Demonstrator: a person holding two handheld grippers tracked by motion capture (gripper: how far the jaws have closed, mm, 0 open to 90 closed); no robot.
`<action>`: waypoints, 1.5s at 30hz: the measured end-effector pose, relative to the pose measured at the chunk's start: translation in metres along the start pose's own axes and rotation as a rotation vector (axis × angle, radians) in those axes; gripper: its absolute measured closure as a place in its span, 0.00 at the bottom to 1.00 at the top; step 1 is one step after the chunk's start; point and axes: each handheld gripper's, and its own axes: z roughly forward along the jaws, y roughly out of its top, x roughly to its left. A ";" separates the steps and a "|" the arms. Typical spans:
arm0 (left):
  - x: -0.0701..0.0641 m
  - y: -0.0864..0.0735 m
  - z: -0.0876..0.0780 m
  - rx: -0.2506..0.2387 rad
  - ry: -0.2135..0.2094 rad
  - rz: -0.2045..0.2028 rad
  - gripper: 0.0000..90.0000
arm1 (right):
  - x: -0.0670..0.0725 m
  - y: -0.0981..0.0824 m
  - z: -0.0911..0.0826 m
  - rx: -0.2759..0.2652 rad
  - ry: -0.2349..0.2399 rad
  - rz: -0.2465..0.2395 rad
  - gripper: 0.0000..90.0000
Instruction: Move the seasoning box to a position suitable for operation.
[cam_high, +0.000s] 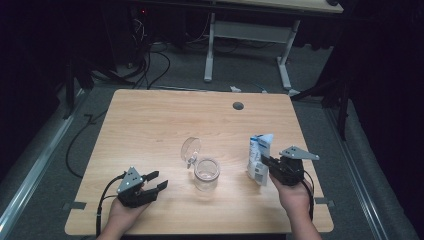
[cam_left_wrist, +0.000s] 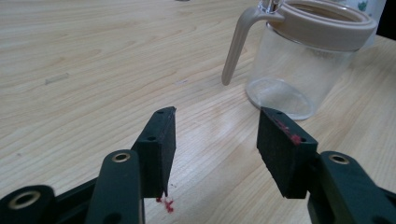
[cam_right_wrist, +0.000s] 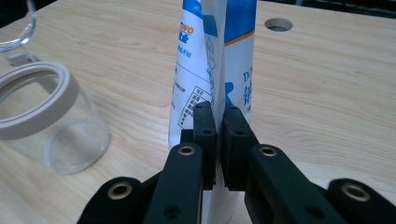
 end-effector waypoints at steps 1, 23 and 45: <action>0.000 0.000 0.000 -0.001 0.001 0.002 0.53 | 0.000 0.000 0.000 0.004 0.010 -0.003 0.96; -0.008 -0.001 0.002 -0.001 -0.008 0.053 0.54 | 0.028 0.017 -0.007 0.158 0.094 -0.127 0.96; -0.017 0.002 0.004 -0.017 -0.040 0.079 0.49 | 0.043 0.032 -0.010 0.295 0.152 -0.226 0.97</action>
